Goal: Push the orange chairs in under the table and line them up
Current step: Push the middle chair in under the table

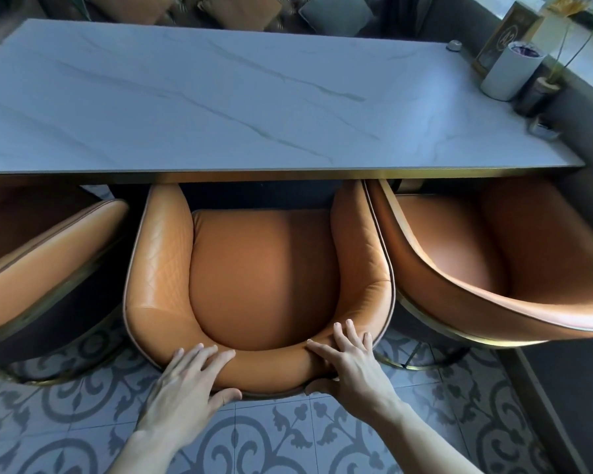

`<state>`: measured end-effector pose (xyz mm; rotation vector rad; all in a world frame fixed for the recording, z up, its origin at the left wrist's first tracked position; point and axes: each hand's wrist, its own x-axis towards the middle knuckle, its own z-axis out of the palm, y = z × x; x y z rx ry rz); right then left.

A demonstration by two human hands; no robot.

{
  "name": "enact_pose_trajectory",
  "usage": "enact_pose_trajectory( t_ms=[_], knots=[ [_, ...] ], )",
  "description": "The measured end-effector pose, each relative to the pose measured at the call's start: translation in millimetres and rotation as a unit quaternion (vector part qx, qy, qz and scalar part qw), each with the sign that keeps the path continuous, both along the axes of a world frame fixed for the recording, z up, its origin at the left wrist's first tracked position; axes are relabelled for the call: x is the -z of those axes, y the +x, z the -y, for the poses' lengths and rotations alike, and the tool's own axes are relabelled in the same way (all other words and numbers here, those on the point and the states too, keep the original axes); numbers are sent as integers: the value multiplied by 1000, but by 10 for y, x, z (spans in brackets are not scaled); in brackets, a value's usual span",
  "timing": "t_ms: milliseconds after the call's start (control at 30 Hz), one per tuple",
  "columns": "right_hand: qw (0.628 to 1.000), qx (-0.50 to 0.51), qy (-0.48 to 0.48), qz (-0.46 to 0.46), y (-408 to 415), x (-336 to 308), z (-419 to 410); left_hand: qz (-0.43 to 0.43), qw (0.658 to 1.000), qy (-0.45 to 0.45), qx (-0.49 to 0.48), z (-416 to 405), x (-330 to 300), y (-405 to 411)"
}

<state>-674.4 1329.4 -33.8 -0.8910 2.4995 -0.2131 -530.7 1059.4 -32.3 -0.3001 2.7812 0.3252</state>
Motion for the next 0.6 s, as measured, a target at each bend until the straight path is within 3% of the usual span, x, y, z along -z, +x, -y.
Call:
enact_pose_trajectory(
  t_ms=[333, 600],
  knots=[
    [1000, 5, 8, 17, -255, -29, 96, -5, 1000, 5, -17, 7, 16, -132],
    [1000, -1, -8, -20, -576, 40, 315, -30, 999, 18, -16, 285, 86, -449]
  ],
)
